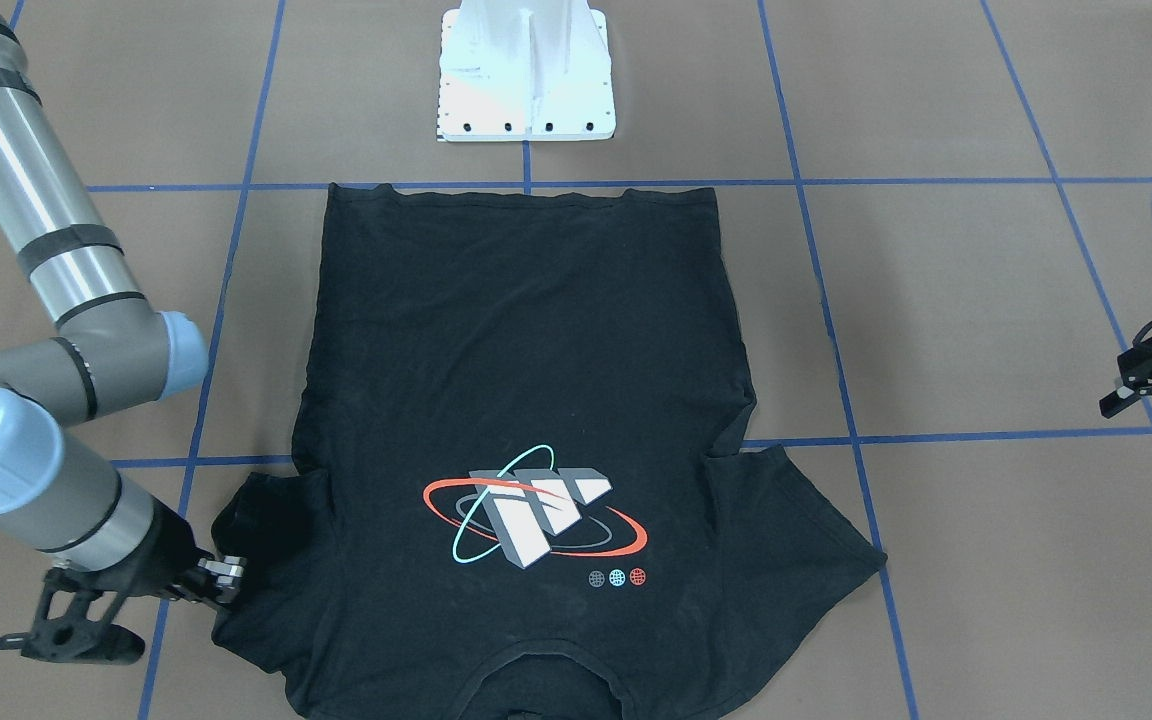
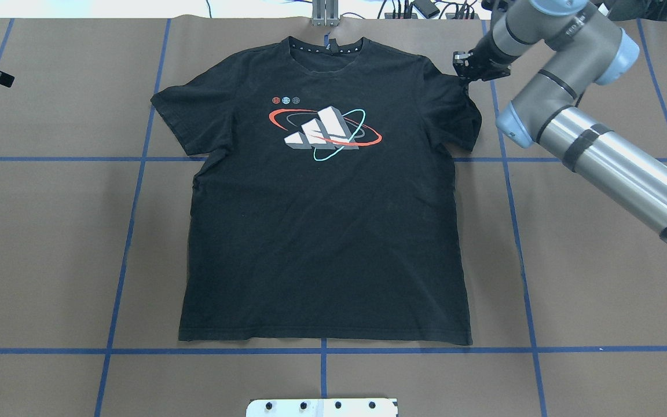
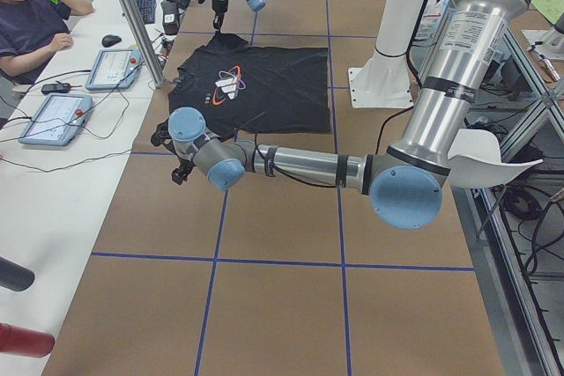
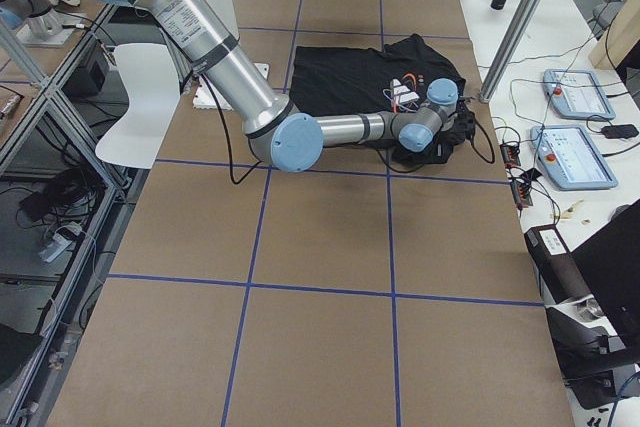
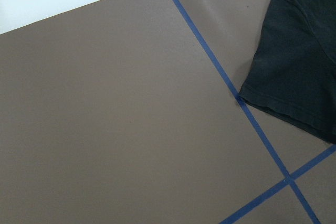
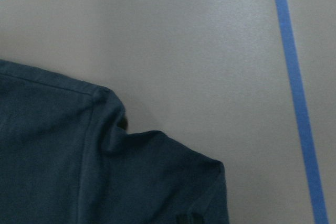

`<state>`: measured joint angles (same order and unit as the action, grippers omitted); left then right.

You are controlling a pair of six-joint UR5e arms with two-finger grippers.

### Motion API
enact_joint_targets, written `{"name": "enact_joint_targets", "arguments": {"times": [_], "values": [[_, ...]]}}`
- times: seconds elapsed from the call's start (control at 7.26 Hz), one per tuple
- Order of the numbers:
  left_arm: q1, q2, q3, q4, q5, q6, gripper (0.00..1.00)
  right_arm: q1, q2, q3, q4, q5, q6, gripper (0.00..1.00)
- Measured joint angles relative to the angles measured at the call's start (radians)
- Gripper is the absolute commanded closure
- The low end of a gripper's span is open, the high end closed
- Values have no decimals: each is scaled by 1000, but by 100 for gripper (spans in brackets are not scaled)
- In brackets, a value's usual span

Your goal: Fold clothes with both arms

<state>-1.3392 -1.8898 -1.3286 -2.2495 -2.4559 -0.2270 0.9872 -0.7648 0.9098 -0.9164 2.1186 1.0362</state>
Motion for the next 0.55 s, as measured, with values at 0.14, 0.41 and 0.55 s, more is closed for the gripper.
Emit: {"name": "enact_joint_targets", "arguments": {"times": [0.14,0.41,0.55], "values": [[0,0,1,-3,0,0,0,-20,50,1,-67,-24,27,100],[0,1,1,-9,0,0,0,-60,112,0,-125,-96,93,100],[0,2,2,-11,0,0,0,-79,134,-4,-133,-122,120,100]]}}
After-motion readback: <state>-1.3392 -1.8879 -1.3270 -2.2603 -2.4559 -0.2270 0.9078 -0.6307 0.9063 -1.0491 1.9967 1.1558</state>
